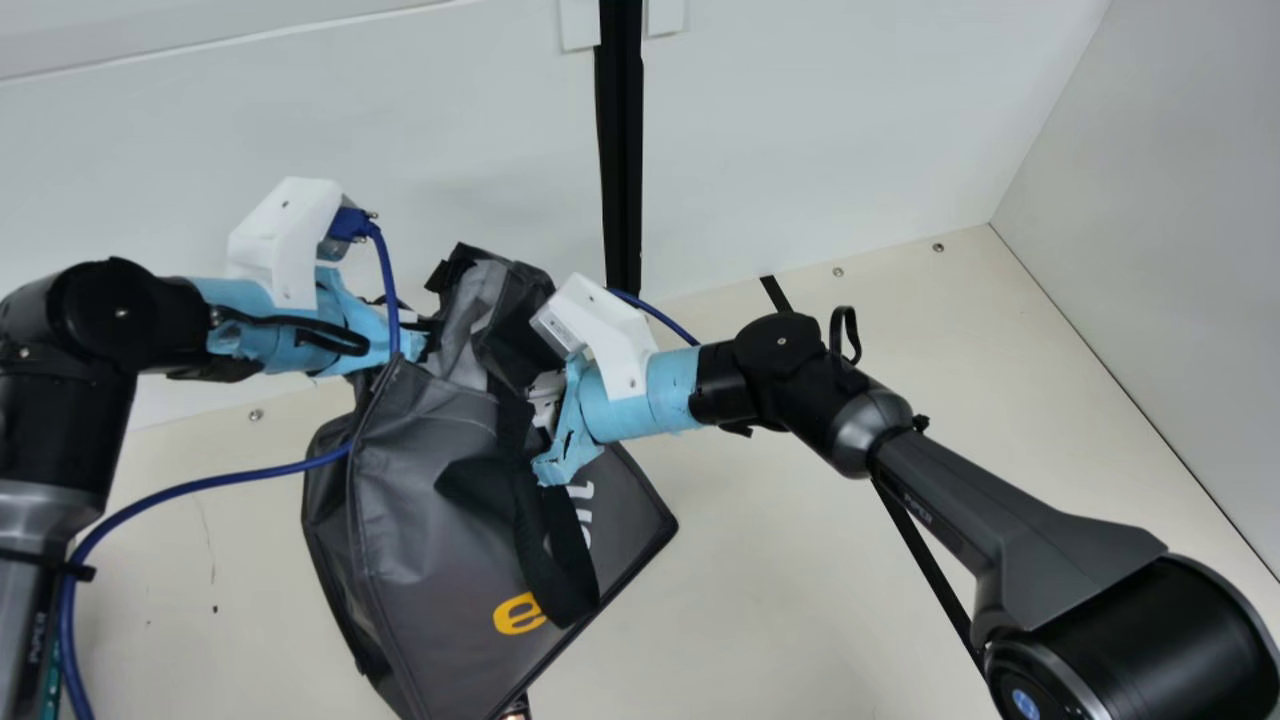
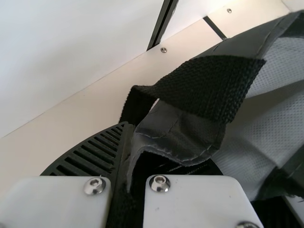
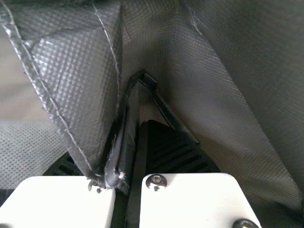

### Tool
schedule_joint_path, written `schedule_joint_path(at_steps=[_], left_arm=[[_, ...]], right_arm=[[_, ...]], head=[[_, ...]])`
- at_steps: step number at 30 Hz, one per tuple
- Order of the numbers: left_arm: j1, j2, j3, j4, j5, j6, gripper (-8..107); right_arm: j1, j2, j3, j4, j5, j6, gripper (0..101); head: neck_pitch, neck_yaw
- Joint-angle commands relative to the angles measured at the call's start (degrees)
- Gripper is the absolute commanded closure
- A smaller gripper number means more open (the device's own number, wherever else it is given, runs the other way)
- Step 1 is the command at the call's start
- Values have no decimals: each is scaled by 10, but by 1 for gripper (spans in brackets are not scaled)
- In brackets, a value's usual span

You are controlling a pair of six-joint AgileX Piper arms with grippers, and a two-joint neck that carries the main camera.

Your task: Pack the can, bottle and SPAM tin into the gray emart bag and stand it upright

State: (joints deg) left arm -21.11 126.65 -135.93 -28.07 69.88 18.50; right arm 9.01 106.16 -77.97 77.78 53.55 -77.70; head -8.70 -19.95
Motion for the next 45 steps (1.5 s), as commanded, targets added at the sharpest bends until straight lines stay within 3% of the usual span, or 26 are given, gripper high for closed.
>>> schedule_joint_path(at_steps=[1, 21, 31, 32, 36, 45], left_arm=[[-2, -1, 3, 3, 0, -2, 107], [-3, -1, 4, 5, 0, -3, 107], [-3, -1, 4, 5, 0, -3, 74], [-5, -33, 55, 3, -19, 4, 70], [-4, -53, 76, 1, -28, 14, 57], [15, -164, 185, -28, -79, 62, 27]], right_arm=[[0, -1, -1, -4, 0, 2, 101], [0, -1, -1, -6, 1, 2, 101], [0, -1, -1, -6, 1, 2, 101], [0, -1, -1, -7, 1, 2, 101], [0, -1, -1, -7, 1, 2, 101], [0, -1, -1, -7, 4, 2, 101]], head=[[-13, 0], [-13, 0], [-13, 0], [-13, 0], [-13, 0], [-13, 0]])
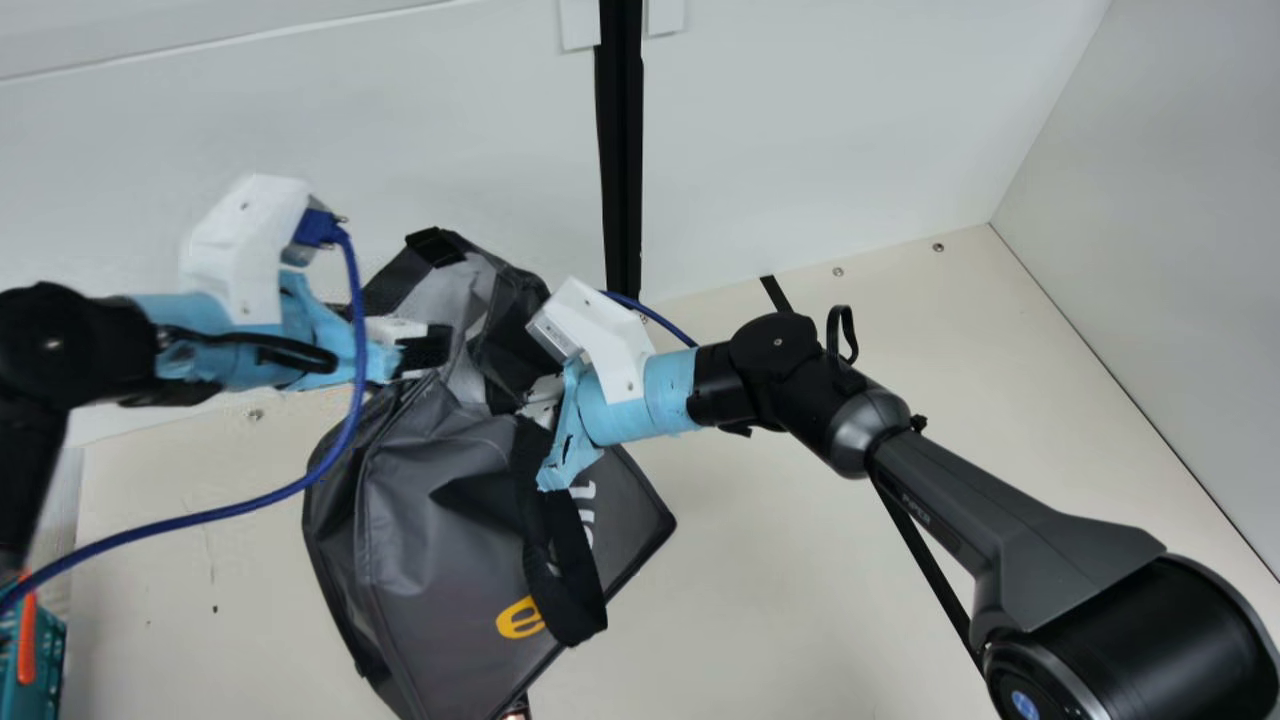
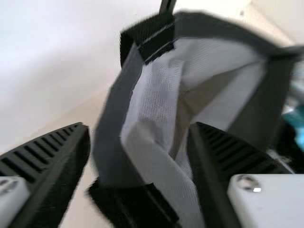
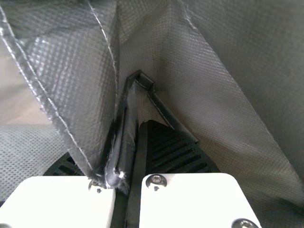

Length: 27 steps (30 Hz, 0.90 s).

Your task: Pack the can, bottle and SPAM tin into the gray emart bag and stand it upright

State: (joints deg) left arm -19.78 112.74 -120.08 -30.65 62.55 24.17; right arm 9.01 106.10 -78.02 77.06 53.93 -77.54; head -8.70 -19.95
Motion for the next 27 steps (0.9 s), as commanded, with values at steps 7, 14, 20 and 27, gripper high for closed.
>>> schedule_joint_path(at_steps=[7, 14, 20, 27], left_arm=[[26, -112, 106, -27, -35, 42, 9], [52, -184, 165, -53, -49, 72, 9], [74, -235, 202, -65, -56, 86, 9], [98, -288, 237, -67, -63, 86, 9]], right_arm=[[0, 0, 0, 0, -1, 0, 101], [0, 0, 0, 0, -1, 0, 101], [0, 0, 0, 0, -1, 0, 101], [0, 0, 0, 0, -5, 0, 101]], head=[[-13, 0], [-13, 0], [-13, 0], [-13, 0]])
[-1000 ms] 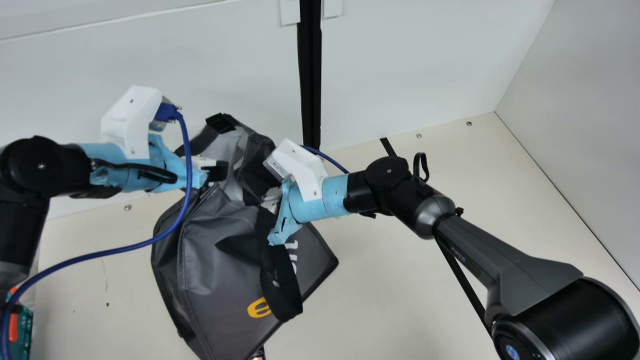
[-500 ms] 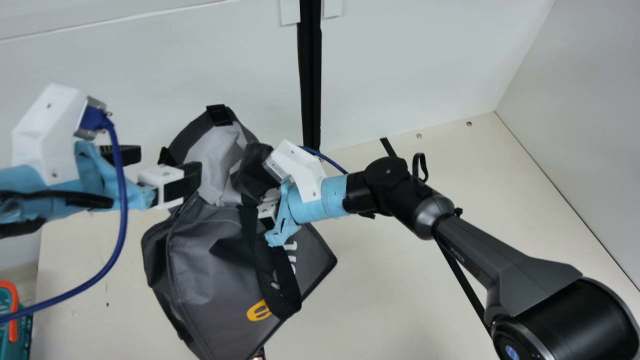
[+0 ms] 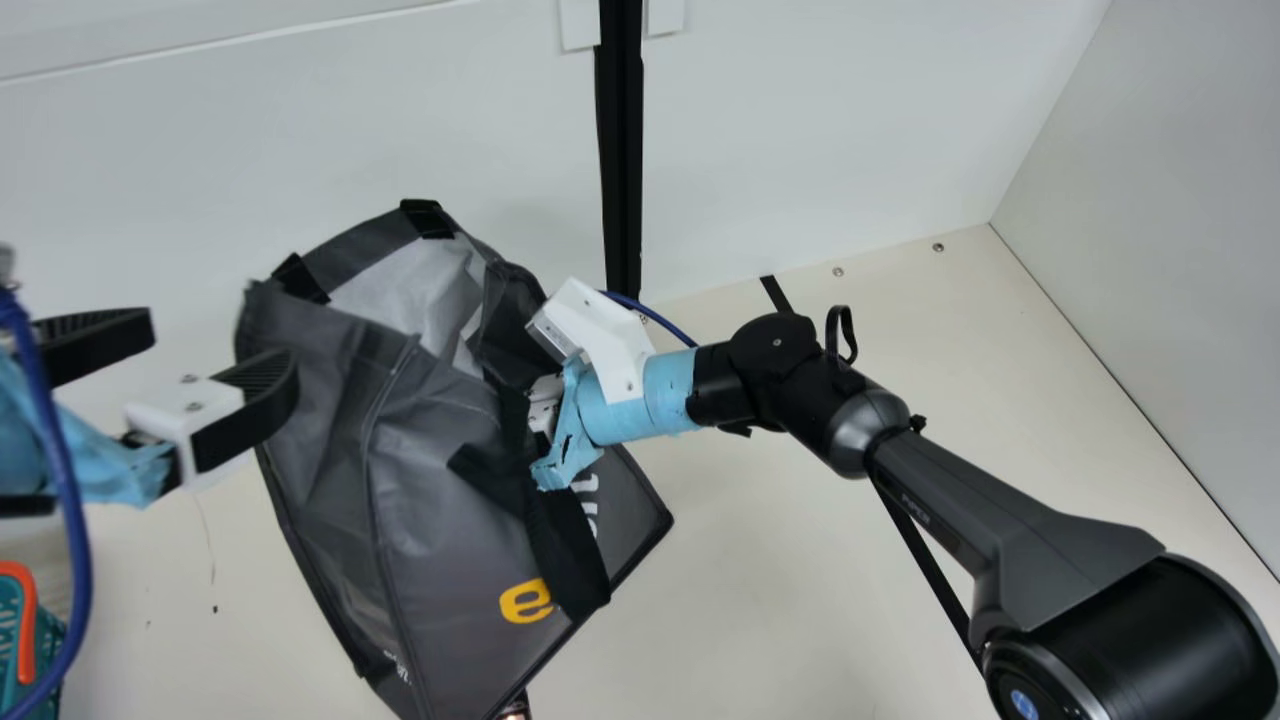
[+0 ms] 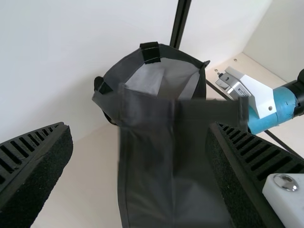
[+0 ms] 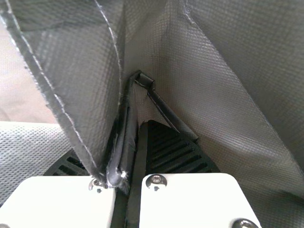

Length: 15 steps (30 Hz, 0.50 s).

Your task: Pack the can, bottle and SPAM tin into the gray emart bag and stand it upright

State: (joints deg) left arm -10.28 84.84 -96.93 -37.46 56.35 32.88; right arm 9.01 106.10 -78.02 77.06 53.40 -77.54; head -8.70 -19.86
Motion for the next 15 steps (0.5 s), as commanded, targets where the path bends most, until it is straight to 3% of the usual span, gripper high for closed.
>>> schedule_joint_path(at_steps=[1, 15], left_arm=[[7, -16, 10, 2, -2, -2, 9], [40, -106, 78, 109, -6, -56, 9]], right_arm=[[0, 0, 0, 0, 0, 0, 101], [0, 0, 0, 0, -2, 0, 101]], head=[[-13, -1], [-13, -1]])
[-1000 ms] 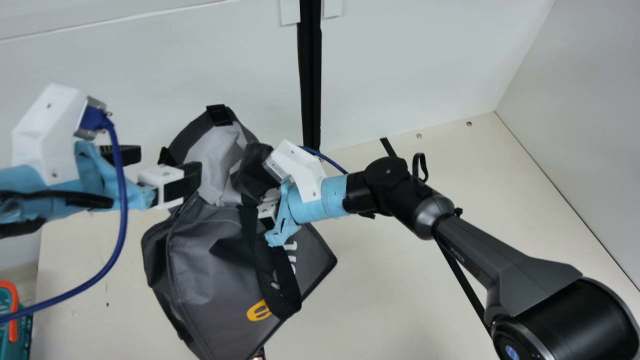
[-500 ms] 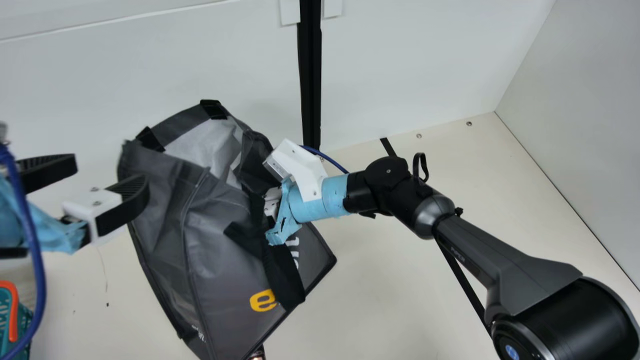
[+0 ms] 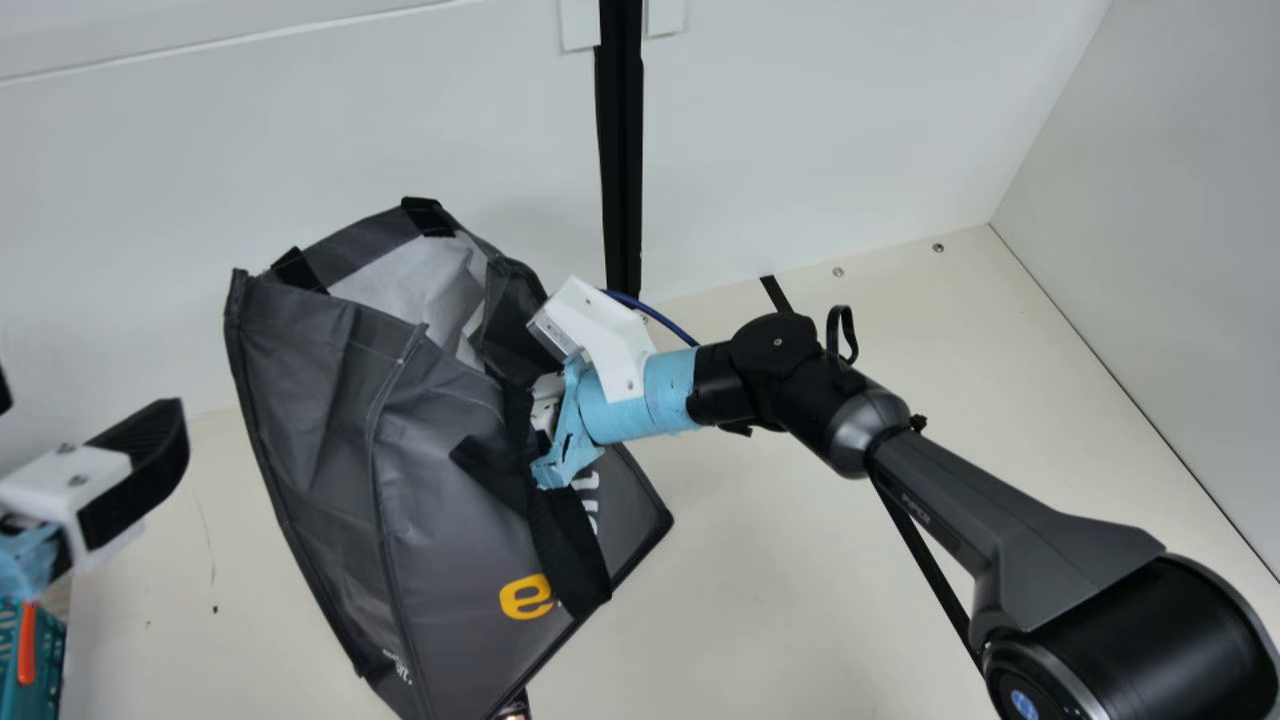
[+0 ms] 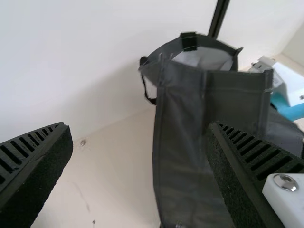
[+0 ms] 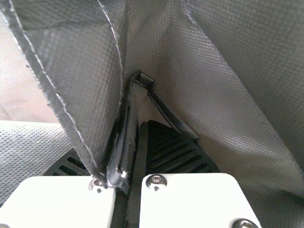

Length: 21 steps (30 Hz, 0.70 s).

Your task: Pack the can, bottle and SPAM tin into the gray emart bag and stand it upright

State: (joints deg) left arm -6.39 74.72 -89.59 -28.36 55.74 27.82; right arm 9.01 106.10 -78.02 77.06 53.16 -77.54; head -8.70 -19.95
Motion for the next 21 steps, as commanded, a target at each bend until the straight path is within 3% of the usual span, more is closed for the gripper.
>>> schedule_joint_path(at_steps=[1, 9, 21], left_arm=[[2, -11, 10, 29, 1, -10, 9], [4, -57, 51, 131, 5, -65, 9], [-46, -128, 98, 355, 27, -195, 9]], right_arm=[[0, 0, 0, 0, 0, 0, 101], [0, 0, 0, 0, 0, 0, 101], [0, 0, 0, 0, 0, 0, 101]], head=[[-13, 0], [-13, 0], [-13, 0]])
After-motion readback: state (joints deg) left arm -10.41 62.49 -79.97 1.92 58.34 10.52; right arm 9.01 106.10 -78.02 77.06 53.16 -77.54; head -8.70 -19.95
